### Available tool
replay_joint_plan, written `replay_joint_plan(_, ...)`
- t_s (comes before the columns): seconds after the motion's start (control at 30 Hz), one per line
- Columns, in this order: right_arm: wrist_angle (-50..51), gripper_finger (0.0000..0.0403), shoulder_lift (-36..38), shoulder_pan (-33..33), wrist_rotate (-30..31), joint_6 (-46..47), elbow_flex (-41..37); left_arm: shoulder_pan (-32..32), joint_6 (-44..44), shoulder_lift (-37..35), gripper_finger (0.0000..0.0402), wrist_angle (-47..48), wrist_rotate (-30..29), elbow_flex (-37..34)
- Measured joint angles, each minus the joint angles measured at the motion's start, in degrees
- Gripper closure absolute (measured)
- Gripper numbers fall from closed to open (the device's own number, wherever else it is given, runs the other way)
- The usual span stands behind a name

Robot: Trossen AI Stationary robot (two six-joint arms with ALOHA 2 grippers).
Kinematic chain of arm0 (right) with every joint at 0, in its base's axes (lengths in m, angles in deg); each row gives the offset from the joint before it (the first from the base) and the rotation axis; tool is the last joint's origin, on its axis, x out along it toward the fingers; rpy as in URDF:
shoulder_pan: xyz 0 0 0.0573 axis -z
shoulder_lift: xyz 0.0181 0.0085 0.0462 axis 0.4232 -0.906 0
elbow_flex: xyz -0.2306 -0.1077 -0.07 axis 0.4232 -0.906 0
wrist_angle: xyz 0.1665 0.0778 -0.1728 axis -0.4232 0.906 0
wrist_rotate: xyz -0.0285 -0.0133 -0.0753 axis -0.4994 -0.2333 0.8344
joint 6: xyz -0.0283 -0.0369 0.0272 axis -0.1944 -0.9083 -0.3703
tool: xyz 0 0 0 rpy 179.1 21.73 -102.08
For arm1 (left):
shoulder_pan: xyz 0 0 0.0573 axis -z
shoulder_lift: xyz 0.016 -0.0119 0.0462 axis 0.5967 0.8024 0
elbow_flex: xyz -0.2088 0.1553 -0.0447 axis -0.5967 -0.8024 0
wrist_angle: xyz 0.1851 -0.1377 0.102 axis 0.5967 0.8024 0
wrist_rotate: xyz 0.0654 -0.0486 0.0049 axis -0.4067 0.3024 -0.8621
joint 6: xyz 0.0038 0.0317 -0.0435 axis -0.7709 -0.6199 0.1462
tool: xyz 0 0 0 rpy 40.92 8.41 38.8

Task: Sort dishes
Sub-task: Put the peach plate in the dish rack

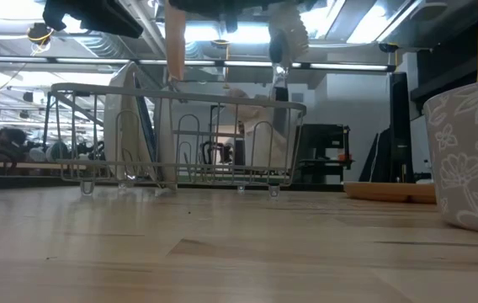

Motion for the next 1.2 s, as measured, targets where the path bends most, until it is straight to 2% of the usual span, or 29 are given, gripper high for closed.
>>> replay_joint_plan(0.13,0.01,0.0391,0.00,-0.77,0.33,-0.02,0.24,0.00,0.32,0.00,0.0311,0.13,0.00,0.00)
replay_joint_plan(0.27,0.07,0.0391,0.04,-3.45,3.93,-0.06,0.26,0.00,0.80,0.01,0.0311,0.69,0.00,0.00)
replay_joint_plan(0.57,2.64,0.0391,0.19,-13.20,20.81,0.07,0.33,0.00,1.21,0.02,0.0311,1.73,-0.02,0.00)
replay_joint_plan(0.67,6.60,0.0391,0.22,-14.87,24.18,3.40,0.35,0.00,1.24,0.01,0.0311,1.66,-0.02,0.00)
replay_joint_plan(0.8,11.45,0.0391,-1.33,-15.07,26.37,7.67,0.32,-0.02,1.26,0.00,0.0311,1.65,-0.02,0.00)
replay_joint_plan(1.2,9.51,0.0391,-3.98,-10.59,24.49,7.28,-3.83,-0.02,1.48,0.02,0.0311,1.60,-0.02,0.00)
